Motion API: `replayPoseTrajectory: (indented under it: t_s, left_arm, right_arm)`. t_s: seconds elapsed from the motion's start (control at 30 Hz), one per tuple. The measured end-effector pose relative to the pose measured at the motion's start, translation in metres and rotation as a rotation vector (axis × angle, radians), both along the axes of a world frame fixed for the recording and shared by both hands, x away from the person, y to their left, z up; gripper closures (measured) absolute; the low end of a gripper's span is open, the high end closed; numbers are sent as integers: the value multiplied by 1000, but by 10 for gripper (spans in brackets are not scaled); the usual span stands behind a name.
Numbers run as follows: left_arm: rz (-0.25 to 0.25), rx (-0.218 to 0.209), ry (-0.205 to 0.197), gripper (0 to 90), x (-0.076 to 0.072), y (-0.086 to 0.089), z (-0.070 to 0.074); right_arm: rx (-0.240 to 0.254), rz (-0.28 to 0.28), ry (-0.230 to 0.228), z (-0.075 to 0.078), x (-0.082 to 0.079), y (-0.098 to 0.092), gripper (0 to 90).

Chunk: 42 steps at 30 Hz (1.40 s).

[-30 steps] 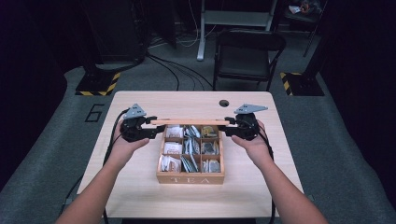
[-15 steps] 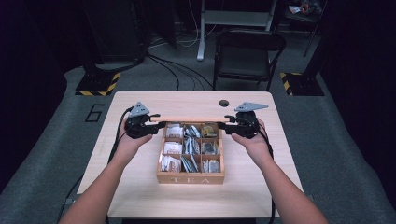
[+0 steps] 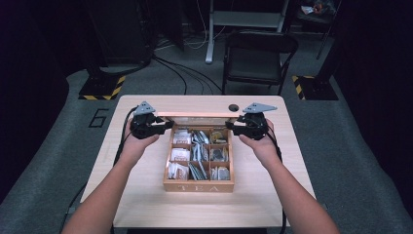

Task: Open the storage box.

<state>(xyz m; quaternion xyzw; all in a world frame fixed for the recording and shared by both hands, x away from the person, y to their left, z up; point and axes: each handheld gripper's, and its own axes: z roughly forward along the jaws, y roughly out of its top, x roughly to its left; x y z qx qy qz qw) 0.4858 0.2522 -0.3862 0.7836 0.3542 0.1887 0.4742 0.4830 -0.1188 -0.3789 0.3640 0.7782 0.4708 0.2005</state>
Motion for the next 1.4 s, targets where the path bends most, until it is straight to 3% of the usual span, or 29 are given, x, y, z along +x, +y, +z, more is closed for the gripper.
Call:
replayPoseTrajectory:
  t_s: [0.1, 0.4, 0.67, 1.03, 1.2, 1.4]
  left_arm:
    - [3, -23, 11, 565, 3, 1, 0]
    - [1, -16, 20, 570, 8, 1, 3]
    - [20, -37, 25, 581, 14, 1, 5]
    - [30, -86, 34, 585, 21, 4, 1]
    - [32, -70, 42, 598, 27, 4, 4]
    - [40, -82, 50, 605, 32, 4, 4]
  right_arm:
    - [-11, -10, 6, -4, 4, 0, 478]
    - [-22, -20, 29, -17, 19, 5, 560]
    - [-16, -26, 11, -16, 24, 5, 576]
    - [-19, -24, 30, -17, 34, 6, 580]
    - [-3, -27, 43, -16, 39, 5, 592]
    - [-9, -24, 36, -15, 43, 5, 604]
